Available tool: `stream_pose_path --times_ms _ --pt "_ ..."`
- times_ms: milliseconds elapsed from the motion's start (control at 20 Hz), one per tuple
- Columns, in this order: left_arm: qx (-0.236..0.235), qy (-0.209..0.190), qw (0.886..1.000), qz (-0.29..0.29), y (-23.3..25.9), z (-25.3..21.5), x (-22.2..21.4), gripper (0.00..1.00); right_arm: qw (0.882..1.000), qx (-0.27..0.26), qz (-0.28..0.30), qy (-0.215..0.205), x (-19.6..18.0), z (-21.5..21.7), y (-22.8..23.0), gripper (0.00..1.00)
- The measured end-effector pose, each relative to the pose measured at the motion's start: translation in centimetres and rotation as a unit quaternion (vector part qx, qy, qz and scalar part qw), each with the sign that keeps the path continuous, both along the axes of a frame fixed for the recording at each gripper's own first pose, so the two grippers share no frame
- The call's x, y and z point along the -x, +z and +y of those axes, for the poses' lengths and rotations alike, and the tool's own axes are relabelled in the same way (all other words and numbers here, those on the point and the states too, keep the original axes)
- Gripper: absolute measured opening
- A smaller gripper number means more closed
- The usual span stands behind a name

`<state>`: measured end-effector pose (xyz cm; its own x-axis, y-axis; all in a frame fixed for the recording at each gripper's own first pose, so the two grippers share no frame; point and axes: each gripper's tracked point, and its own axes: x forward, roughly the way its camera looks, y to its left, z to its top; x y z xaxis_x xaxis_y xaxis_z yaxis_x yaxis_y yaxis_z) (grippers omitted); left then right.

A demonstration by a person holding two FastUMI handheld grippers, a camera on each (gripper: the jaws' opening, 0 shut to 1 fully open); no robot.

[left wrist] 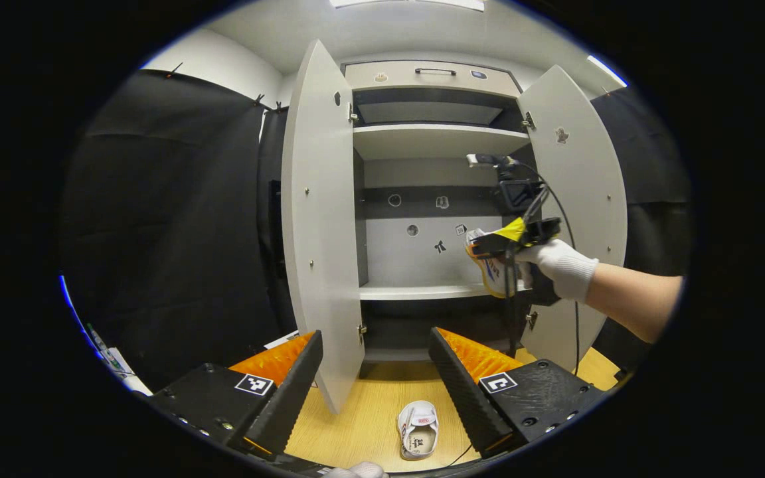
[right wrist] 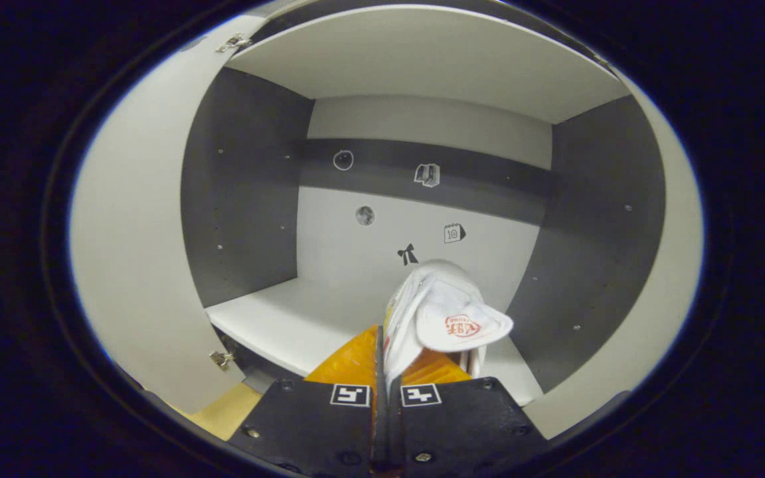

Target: Grab one shoe with the right hand and put it into the shoe cabinet, grab the other shoe with the left hand and put it into the shoe cabinet; then close the right door with the right hand and the left door with the left hand.

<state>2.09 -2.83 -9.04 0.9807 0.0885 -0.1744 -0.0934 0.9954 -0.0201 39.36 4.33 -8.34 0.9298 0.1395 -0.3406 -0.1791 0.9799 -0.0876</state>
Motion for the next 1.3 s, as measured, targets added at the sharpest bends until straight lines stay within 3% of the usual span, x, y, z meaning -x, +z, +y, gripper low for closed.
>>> stream_pose_path --times_ms 250,400,700,950,1050,1100,1150,1300 --pt "0.001 0.018 1.000 0.006 0.2 -0.1 -0.1 0.97 0.998 0.022 0.050 -0.011 -6.9 0.1 -3.1 0.04" --pt "-0.002 0.028 1.000 0.008 0.2 0.3 0.1 0.97 0.994 0.031 0.102 -0.016 -8.2 0.0 -5.2 0.04" --pt "0.001 0.032 0.999 0.005 0.6 0.7 -0.2 0.96 0.977 0.032 0.211 -0.015 -9.1 0.5 -9.0 0.04" --pt "0.005 0.032 0.999 0.000 1.0 1.3 0.1 0.97 0.971 0.065 0.228 -0.038 -8.7 0.0 -8.5 0.07" --pt "0.004 0.034 0.999 -0.004 1.2 1.9 0.4 0.96 0.974 0.047 0.217 -0.047 -8.2 0.2 -7.8 0.11" --pt "0.004 0.034 0.999 -0.006 1.4 2.1 0.6 0.97 0.978 0.026 0.205 -0.042 -7.5 0.6 -6.9 0.24" --pt "0.004 0.033 0.999 -0.008 1.5 2.3 0.7 0.96 0.981 0.003 0.189 -0.032 -7.0 1.1 -5.7 0.21" --pt "0.005 0.029 0.999 -0.014 1.7 2.9 1.2 0.96 0.989 -0.021 0.142 -0.037 -5.1 0.9 -2.9 0.83"
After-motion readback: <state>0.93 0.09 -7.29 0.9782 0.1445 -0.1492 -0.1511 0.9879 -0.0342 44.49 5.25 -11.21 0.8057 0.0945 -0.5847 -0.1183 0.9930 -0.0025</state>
